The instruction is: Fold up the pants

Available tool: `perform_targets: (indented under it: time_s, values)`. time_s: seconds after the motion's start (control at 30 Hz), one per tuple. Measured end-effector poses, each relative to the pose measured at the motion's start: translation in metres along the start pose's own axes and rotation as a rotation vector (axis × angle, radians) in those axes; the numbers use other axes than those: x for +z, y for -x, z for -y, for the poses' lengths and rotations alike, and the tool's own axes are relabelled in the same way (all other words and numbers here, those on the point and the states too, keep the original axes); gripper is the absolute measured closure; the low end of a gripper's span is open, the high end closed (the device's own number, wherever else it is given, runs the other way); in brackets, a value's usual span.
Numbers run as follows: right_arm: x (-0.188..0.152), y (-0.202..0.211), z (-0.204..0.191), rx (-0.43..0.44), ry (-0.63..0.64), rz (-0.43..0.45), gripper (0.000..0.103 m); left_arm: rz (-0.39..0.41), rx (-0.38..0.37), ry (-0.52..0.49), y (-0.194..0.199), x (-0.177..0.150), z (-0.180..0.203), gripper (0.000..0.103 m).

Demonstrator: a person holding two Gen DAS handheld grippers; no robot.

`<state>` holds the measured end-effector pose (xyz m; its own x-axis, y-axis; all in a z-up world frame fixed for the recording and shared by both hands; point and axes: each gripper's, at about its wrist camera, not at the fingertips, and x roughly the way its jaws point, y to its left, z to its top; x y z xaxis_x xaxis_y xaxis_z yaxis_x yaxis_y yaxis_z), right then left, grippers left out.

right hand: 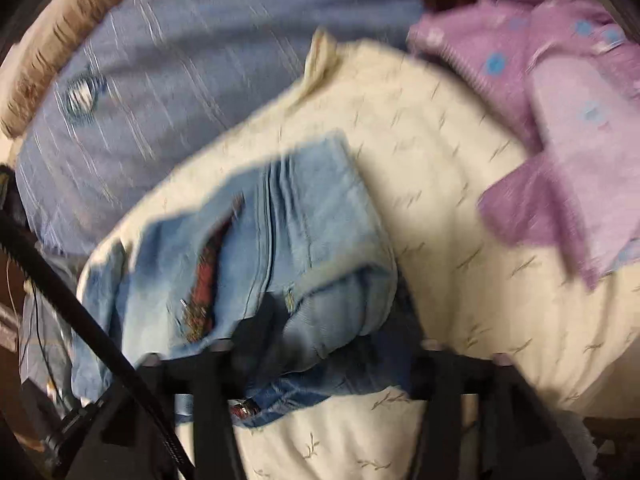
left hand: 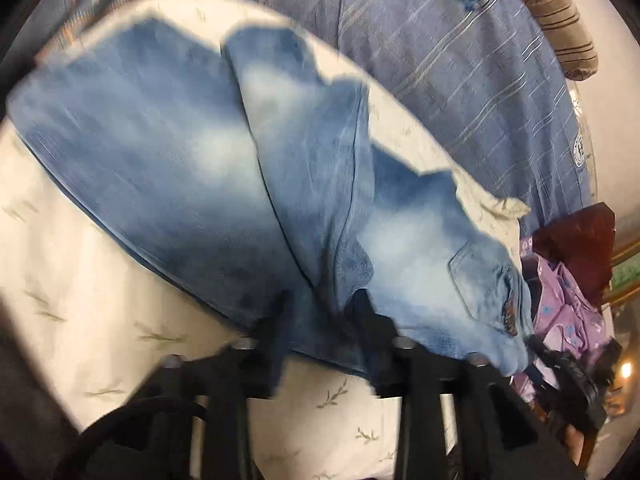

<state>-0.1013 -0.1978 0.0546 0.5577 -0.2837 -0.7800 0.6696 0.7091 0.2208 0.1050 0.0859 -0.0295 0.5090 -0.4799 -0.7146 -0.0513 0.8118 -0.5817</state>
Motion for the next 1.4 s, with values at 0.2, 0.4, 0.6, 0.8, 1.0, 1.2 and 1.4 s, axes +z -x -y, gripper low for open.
perform_targets:
  time_s: [0.2, 0.4, 0.6, 0.8, 1.0, 1.2, 1.4]
  values:
    - [0.000, 0.049, -0.036, 0.230, 0.091, 0.130, 0.031, 0.083, 0.110, -0.166, 0.023, 0.030, 0.044, 0.046]
    - [0.024, -0.028, -0.114, 0.372, 0.166, -0.137, 0.031, -0.020, 0.341, -0.327, -0.062, 0.077, 0.093, 0.046]
    - [-0.007, -0.081, -0.117, 0.344, 0.193, -0.196, 0.035, -0.036, 0.427, -0.401, -0.120, 0.089, 0.091, 0.077]
    - [-0.007, -0.057, -0.128, 0.466, 0.247, -0.113, 0.034, 0.130, 0.078, -0.143, -0.043, 0.081, 0.043, 0.098]
    - [-0.046, -0.069, -0.188, 0.783, 0.360, -0.285, 0.034, 0.213, 0.086, 0.129, 0.010, 0.041, -0.038, 0.093]
    - [-0.116, -0.094, -0.267, 0.819, 0.597, -0.414, 0.034, 0.210, 0.085, 0.146, 0.022, 0.034, -0.045, 0.062]
    - [-0.141, -0.096, -0.259, 0.746, 0.646, -0.405, 0.037, 0.200, 0.182, -0.116, 0.022, 0.069, 0.016, 0.044]
